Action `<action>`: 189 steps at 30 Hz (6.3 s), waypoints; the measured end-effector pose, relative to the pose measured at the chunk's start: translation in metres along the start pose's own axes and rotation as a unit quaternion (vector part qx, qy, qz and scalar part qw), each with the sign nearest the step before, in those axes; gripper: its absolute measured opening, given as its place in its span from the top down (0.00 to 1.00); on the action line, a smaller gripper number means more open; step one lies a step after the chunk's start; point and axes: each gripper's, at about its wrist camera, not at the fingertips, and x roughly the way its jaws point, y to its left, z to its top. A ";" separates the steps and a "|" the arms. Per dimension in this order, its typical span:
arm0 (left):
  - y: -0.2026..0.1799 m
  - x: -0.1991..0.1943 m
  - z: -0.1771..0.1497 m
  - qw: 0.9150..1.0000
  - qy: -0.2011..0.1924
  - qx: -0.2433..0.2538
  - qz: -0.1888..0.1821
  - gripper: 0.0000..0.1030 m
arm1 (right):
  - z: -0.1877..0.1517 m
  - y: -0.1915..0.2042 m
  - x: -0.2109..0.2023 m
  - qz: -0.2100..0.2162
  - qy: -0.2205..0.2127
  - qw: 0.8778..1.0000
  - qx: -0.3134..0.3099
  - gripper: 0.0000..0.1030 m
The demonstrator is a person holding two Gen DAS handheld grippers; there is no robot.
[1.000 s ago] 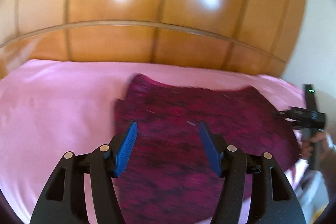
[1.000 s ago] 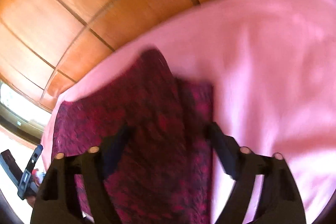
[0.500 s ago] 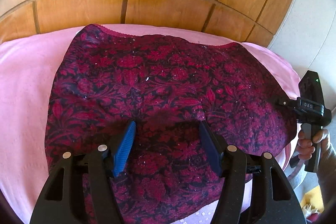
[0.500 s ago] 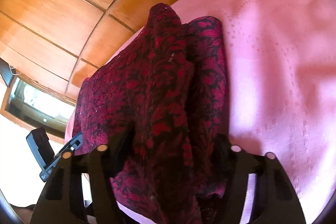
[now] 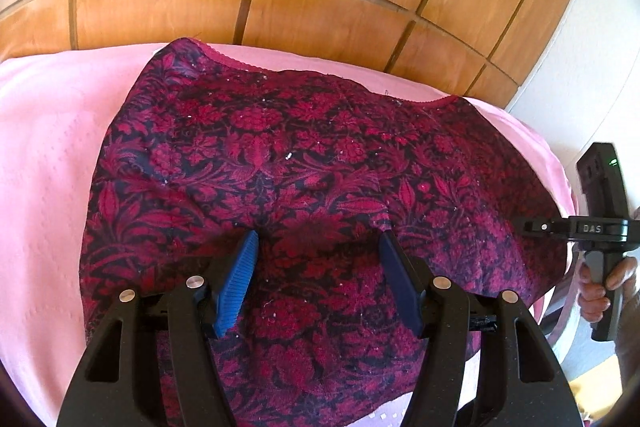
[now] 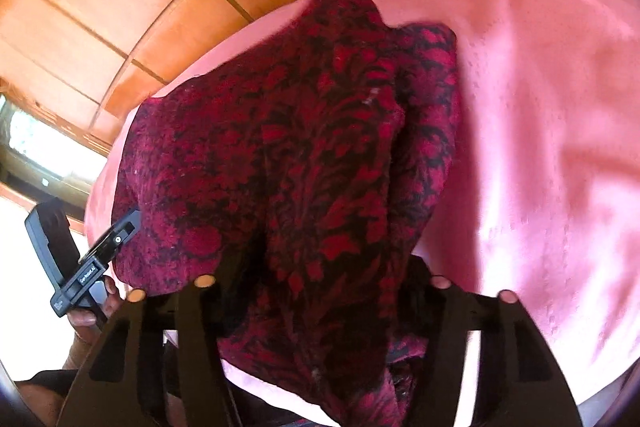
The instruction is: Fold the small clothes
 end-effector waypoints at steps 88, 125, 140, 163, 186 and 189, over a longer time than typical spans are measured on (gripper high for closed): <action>0.101 -0.064 0.019 0.987 -0.036 -0.039 0.153 0.49 | 0.103 0.216 0.123 0.100 -0.019 0.979 -0.179 0.08; 0.092 -0.078 0.007 0.977 -0.055 -0.033 0.203 0.35 | 0.040 0.125 0.109 0.176 -0.024 0.981 -0.084 0.02; 0.153 -0.066 -0.001 0.990 -0.043 -0.118 0.062 0.26 | 0.047 0.123 0.141 0.252 0.031 0.964 -0.082 0.02; -0.004 0.042 0.095 0.965 0.004 -0.069 -0.254 0.38 | 0.046 0.024 -0.019 0.197 -0.140 0.970 -0.030 0.21; -0.126 0.110 0.101 0.991 0.014 0.131 0.004 0.42 | 0.027 0.003 -0.084 -0.100 -0.256 0.961 -0.040 0.35; -0.125 0.114 0.104 0.990 0.016 0.139 0.027 0.42 | 0.040 0.010 -0.051 -0.119 -0.223 0.967 -0.032 0.37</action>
